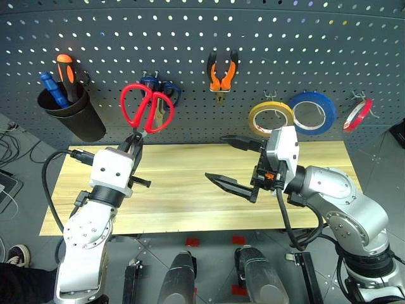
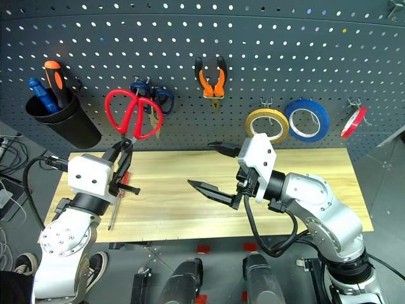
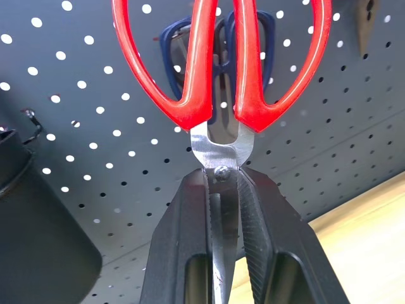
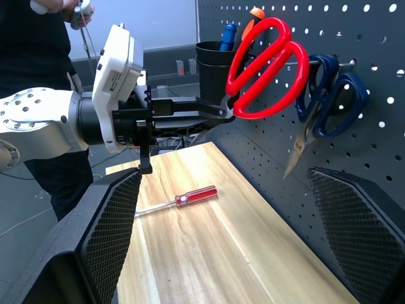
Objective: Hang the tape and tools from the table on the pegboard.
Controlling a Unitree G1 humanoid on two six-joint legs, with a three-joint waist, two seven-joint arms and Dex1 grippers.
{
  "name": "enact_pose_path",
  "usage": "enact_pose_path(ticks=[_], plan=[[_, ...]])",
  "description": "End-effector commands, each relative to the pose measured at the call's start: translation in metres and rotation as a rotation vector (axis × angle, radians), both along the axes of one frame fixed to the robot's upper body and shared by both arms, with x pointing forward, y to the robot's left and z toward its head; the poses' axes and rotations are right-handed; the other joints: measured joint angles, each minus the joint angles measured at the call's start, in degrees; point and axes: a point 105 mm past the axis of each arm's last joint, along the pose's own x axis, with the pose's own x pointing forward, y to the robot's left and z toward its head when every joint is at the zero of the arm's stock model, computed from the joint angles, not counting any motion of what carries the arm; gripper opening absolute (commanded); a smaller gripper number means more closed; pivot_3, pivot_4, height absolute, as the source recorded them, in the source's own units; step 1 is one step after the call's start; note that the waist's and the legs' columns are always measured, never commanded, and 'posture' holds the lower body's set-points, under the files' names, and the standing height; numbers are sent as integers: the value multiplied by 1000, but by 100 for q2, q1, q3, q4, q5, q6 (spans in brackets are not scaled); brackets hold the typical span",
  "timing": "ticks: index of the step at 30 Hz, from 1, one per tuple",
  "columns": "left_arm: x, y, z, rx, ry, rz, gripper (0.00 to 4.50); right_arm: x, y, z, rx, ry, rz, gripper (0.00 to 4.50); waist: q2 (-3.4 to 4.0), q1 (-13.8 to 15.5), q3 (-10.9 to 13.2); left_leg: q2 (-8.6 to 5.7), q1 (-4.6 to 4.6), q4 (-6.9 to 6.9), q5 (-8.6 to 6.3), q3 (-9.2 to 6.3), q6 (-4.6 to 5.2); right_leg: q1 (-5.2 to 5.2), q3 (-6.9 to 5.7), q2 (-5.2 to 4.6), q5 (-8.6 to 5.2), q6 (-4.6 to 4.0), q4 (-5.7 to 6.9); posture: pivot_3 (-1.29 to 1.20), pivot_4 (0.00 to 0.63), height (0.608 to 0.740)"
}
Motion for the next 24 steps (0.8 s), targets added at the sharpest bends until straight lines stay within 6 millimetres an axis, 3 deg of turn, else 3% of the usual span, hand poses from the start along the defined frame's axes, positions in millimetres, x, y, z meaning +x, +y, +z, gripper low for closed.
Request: enact_pose_path(ticks=[1, 20, 24], plan=[[4, -2, 5, 4, -31, 1, 316, -4, 0, 8, 19, -48, 8, 4500, 0, -1, 0, 0, -1, 1, 0, 0, 0, 0, -2, 0, 0, 0, 0, -27, 304, 740], [38, -6, -16, -64, 66, -12, 316, -2, 2, 14, 52, -50, -7, 4500, 0, -8, 0, -1, -1, 3, 1, 3, 1, 0, -2, 0, 2, 2, 0, -35, 312, 740], [29, -6, -27, -106, 127, -29, 1624, -5, 3, 9, 25, -50, -2, 4500, 0, -20, 0, 1, 0, 3, 1, 3, 1, 0, 0, 0, 1, 1, 0, -40, 315, 740]])
